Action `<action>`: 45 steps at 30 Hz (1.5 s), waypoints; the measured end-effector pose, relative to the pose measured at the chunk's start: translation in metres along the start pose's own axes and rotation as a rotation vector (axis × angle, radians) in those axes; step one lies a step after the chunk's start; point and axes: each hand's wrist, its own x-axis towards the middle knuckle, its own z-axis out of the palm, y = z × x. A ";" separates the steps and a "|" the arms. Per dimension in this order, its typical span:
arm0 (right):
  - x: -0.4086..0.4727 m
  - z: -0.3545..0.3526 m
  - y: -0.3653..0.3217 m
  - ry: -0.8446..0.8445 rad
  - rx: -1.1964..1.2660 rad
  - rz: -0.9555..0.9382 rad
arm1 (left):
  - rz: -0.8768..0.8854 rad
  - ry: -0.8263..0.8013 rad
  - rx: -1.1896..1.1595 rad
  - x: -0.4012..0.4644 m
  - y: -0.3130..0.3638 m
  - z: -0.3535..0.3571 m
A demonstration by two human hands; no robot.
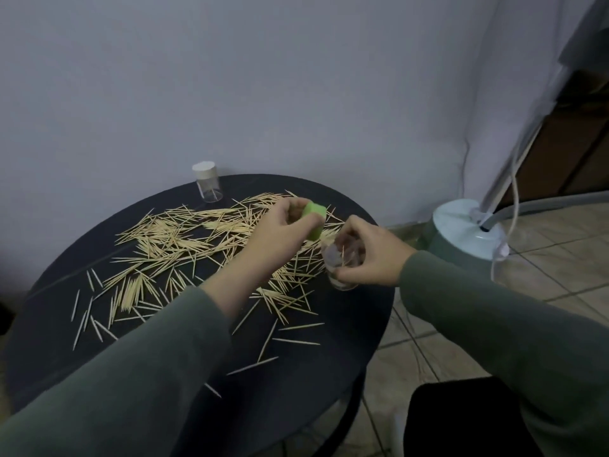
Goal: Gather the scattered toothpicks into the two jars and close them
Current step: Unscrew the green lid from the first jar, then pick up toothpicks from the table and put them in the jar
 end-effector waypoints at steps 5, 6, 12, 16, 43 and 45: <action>-0.002 -0.005 0.010 -0.013 -0.010 -0.025 | -0.035 -0.036 0.093 -0.029 -0.013 -0.001; -0.002 -0.006 0.011 -0.015 -0.017 -0.028 | -0.037 -0.038 0.100 -0.035 -0.017 -0.001; 0.004 -0.004 0.023 -0.035 0.039 -0.003 | 0.059 -0.202 0.310 -0.059 -0.025 0.012; 0.009 -0.002 0.027 -0.078 0.102 0.001 | 0.158 -0.237 0.518 -0.069 -0.028 0.027; -0.009 0.051 -0.086 -0.537 -0.894 -0.154 | -0.274 -0.585 1.140 -0.093 -0.010 -0.057; -0.003 0.053 -0.088 -0.549 -0.893 -0.168 | -0.239 -0.560 1.121 -0.094 -0.016 -0.059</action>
